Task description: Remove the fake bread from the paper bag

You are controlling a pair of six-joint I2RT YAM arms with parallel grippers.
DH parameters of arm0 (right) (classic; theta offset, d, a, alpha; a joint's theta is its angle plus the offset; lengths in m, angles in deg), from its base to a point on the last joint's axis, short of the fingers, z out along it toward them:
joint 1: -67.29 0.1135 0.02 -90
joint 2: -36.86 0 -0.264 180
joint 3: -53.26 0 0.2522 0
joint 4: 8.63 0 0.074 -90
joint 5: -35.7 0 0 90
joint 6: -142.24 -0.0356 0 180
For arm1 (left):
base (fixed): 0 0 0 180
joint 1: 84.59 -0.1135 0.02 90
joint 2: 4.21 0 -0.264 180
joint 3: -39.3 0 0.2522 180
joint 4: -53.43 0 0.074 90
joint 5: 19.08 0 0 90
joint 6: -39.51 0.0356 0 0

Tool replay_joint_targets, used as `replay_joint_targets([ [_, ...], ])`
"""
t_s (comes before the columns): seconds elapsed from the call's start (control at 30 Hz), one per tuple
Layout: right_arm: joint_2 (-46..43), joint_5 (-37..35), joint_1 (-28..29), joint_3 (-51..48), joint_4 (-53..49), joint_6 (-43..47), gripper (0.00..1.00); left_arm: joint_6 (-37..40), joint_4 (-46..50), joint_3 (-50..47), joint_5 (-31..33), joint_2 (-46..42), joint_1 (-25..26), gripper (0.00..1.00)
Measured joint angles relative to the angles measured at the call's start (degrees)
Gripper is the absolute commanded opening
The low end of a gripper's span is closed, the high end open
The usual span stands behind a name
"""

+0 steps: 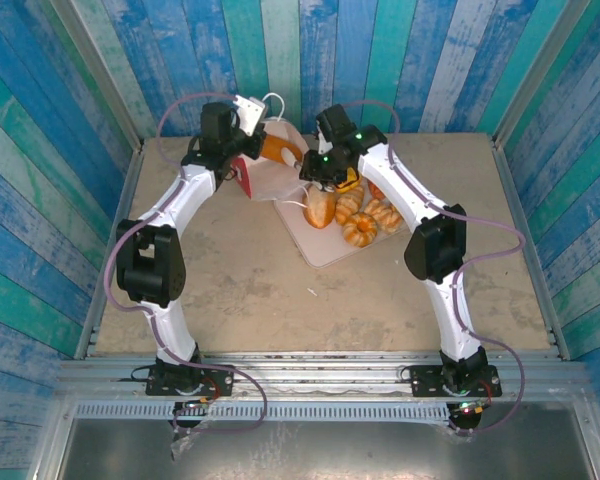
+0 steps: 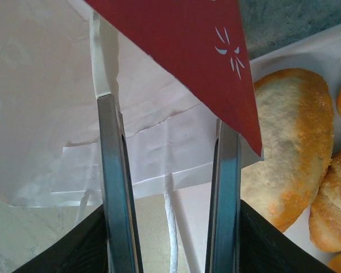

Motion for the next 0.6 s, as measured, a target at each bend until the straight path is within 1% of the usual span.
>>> replay_joint_targets([
  [0.4, 4.4, 0.0, -0.2, 2.7, -0.5, -1.9, 0.53, -0.6, 1.4, 0.0, -1.1, 0.0, 1.5, 0.0],
  [0.6, 4.9, -1.3, -0.4, 3.8, -1.4, -3.1, 0.52, -1.9, 2.3, 0.0, 0.2, 0.0, 2.9, 0.0],
])
